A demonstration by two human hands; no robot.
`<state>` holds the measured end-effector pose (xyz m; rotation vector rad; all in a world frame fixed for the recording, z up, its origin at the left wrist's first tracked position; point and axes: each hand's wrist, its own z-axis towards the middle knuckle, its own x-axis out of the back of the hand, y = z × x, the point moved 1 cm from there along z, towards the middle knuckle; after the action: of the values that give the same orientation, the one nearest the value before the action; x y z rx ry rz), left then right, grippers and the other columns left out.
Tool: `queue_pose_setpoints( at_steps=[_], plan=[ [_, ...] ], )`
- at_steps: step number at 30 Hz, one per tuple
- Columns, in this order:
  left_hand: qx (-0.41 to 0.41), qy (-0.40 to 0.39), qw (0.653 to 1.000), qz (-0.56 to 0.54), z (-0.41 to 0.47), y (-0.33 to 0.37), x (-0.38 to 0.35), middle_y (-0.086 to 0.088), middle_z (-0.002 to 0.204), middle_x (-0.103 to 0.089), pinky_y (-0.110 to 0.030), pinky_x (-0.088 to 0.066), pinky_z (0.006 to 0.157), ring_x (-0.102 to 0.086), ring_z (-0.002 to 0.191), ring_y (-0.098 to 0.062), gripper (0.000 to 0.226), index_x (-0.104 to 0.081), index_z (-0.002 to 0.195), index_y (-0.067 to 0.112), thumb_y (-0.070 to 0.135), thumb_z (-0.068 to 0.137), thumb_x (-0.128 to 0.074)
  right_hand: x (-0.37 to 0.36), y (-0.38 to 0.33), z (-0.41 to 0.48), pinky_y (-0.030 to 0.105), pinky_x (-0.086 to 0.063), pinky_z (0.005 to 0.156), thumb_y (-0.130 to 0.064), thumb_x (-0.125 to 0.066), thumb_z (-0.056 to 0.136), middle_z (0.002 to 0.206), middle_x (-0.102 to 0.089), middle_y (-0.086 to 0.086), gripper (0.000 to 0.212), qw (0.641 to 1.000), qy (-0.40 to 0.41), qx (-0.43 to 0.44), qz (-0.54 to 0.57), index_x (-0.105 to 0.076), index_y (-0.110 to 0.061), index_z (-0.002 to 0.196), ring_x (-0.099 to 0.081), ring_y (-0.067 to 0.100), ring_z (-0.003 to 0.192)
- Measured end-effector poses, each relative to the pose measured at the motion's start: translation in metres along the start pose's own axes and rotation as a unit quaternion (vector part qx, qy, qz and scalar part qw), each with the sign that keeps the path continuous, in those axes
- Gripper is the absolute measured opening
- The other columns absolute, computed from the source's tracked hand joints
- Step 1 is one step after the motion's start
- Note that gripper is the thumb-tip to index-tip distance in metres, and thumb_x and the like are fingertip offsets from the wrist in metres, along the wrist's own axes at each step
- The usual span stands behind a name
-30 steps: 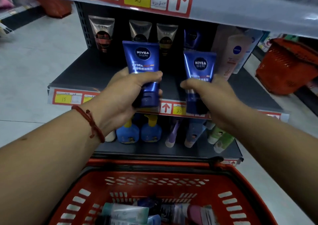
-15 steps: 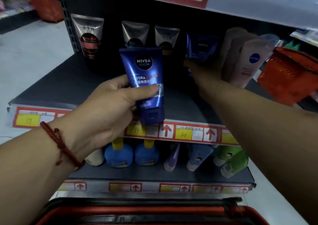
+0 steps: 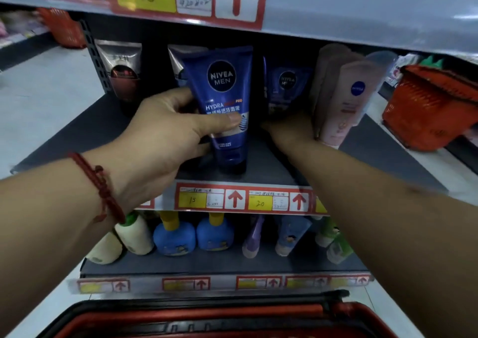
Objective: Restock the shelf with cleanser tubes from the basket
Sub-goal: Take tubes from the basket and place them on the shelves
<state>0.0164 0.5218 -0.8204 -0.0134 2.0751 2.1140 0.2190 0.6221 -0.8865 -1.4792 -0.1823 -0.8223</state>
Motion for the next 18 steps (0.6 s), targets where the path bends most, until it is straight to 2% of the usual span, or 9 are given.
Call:
queue_pose_setpoints(
  at_steps=[3,6,7,9,11,12,14,18],
  plan=[
    [0.002,0.025,0.999,0.029,0.006,0.000,-0.005,-0.004,0.103,-0.079,-0.039,-0.064,0.081,-0.077,0.095,-0.021,0.042,-0.073,0.113,0.012,0.005,0.073,-0.084,0.014,-0.002,-0.024,0.028,-0.052,0.091,-0.028,-0.085,0.075,0.130,-0.064,0.013,0.067,0.999,-0.017,-0.008,-0.049,-0.058,-0.004,0.132,-0.063,0.028,0.116],
    [-0.003,0.038,0.998,0.047,0.015,0.000,-0.013,-0.004,0.103,-0.079,-0.048,-0.062,0.086,-0.077,0.095,-0.023,0.043,-0.073,0.112,0.012,0.004,0.072,-0.087,0.040,-0.003,-0.058,0.029,-0.055,0.082,-0.025,-0.083,0.076,0.112,-0.068,0.008,0.055,0.998,-0.048,-0.011,-0.028,-0.061,-0.005,0.122,-0.066,0.025,0.102],
    [-0.006,0.038,0.998,0.053,0.018,-0.001,-0.017,-0.004,0.103,-0.079,-0.049,-0.061,0.087,-0.077,0.095,-0.024,0.043,-0.073,0.111,0.011,0.004,0.072,-0.087,0.051,-0.004,-0.072,0.029,-0.053,0.082,-0.024,-0.081,0.078,0.112,-0.066,0.005,0.056,0.998,-0.058,-0.005,-0.014,-0.057,-0.007,0.125,-0.065,0.022,0.104],
    [-0.014,0.030,0.997,0.070,0.025,-0.003,-0.027,-0.003,0.102,-0.079,-0.050,-0.061,0.089,-0.077,0.095,-0.022,0.042,-0.073,0.111,0.013,0.004,0.072,-0.087,0.077,-0.005,-0.101,0.026,-0.049,0.095,-0.017,-0.076,0.084,0.126,-0.059,0.000,0.062,0.996,-0.076,0.023,0.037,-0.045,-0.013,0.138,-0.058,0.016,0.119],
    [-0.020,0.009,0.995,0.094,0.033,-0.006,-0.041,0.002,0.105,-0.079,-0.044,-0.061,0.089,-0.076,0.096,-0.017,0.043,-0.071,0.114,0.017,0.007,0.074,-0.087,0.102,-0.002,-0.124,0.021,-0.041,0.110,-0.008,-0.071,0.088,0.144,-0.051,-0.002,0.066,0.989,-0.101,0.054,0.097,-0.039,-0.016,0.146,-0.049,0.009,0.133],
    [-0.021,-0.005,0.994,0.107,0.038,-0.008,-0.048,0.004,0.107,-0.078,-0.039,-0.062,0.087,-0.076,0.097,-0.014,0.046,-0.070,0.117,0.019,0.009,0.075,-0.086,0.114,0.000,-0.133,0.019,-0.039,0.112,-0.005,-0.070,0.089,0.145,-0.050,-0.004,0.064,0.985,-0.112,0.064,0.116,-0.040,-0.018,0.144,-0.048,0.005,0.134],
    [-0.025,-0.031,0.990,0.135,0.052,-0.013,-0.062,0.007,0.111,-0.077,-0.030,-0.062,0.081,-0.074,0.098,-0.011,0.051,-0.068,0.122,0.021,0.011,0.076,-0.087,0.131,0.009,-0.147,0.015,-0.041,0.110,-0.003,-0.069,0.090,0.138,-0.056,-0.007,0.054,0.979,-0.127,0.072,0.143,-0.047,-0.022,0.135,-0.053,-0.003,0.128],
    [-0.036,-0.051,0.983,0.174,0.086,-0.028,-0.079,0.004,0.115,-0.075,-0.035,-0.062,0.085,-0.073,0.102,-0.014,0.044,-0.066,0.107,0.028,0.010,0.074,-0.088,0.149,0.025,-0.163,0.013,-0.044,0.105,0.001,-0.069,0.087,0.122,-0.065,-0.010,0.044,0.972,-0.143,0.070,0.174,-0.054,-0.024,0.121,-0.062,-0.005,0.117]
  ],
)
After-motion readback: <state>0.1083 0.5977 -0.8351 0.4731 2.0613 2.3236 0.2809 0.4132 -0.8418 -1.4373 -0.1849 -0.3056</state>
